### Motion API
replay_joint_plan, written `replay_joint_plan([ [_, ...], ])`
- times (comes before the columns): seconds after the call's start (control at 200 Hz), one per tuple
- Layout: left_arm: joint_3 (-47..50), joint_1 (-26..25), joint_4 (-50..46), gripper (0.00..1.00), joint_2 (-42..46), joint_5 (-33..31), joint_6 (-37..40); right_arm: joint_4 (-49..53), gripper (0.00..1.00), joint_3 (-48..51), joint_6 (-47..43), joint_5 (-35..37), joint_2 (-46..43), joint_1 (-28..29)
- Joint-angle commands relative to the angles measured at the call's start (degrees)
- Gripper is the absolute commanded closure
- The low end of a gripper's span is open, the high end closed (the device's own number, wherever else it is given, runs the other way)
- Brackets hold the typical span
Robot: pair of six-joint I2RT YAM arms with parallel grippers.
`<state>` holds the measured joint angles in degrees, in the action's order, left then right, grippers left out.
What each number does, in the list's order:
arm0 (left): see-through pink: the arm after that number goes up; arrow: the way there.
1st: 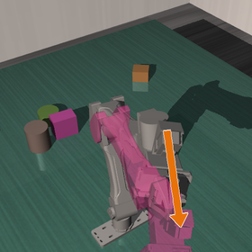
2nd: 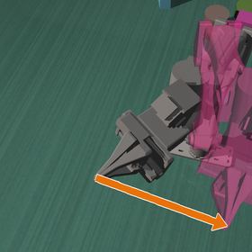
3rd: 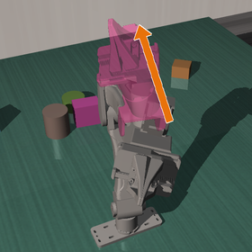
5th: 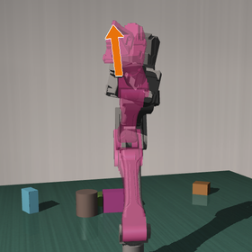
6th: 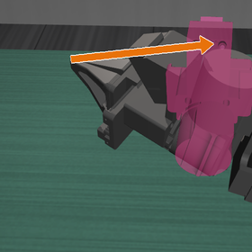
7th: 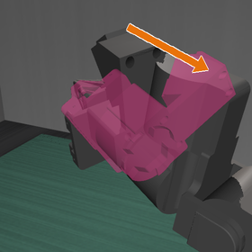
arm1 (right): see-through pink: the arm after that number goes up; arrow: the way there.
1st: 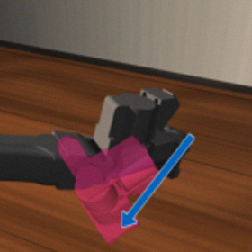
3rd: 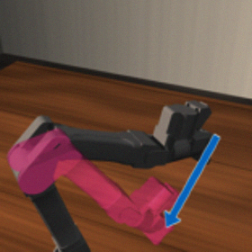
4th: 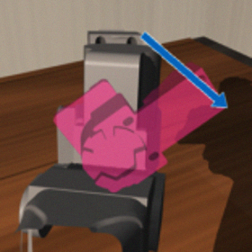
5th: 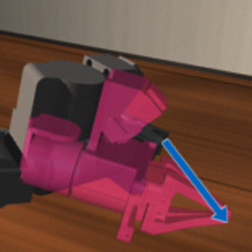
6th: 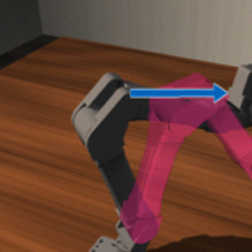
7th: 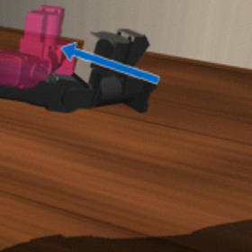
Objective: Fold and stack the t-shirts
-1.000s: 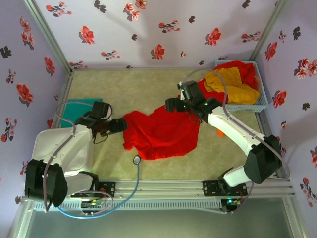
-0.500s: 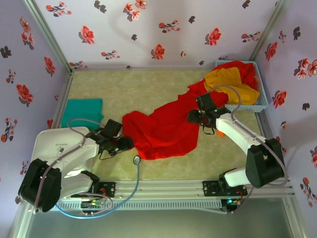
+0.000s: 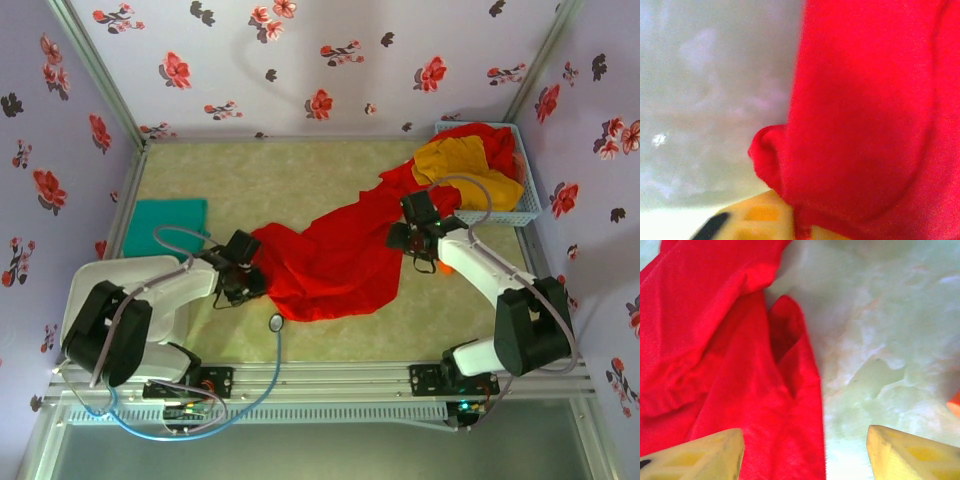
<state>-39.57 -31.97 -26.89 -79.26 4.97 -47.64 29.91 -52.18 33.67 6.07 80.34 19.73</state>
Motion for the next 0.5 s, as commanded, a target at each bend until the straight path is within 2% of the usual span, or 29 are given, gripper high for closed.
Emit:
replay_joint_plan([
  [0.0, -7.27, 1.82, -7.51, 0.98, 1.35, -3.76, 6.88, 0.15, 0.34, -0.52, 2.47, 3.21, 0.06, -2.9],
  [0.27, -17.91, 9.01, -27.7, 1.0, 10.18, -6.79, 15.02, -3.39, 0.33, -4.35, 2.29, 0.02, 4.4, -9.55],
  [0.495, -24.84, 13.86, -37.45, 1.0, 15.89, -7.12, 18.18, -5.21, 0.29, -7.62, 3.32, 0.61, 7.41, -11.56],
])
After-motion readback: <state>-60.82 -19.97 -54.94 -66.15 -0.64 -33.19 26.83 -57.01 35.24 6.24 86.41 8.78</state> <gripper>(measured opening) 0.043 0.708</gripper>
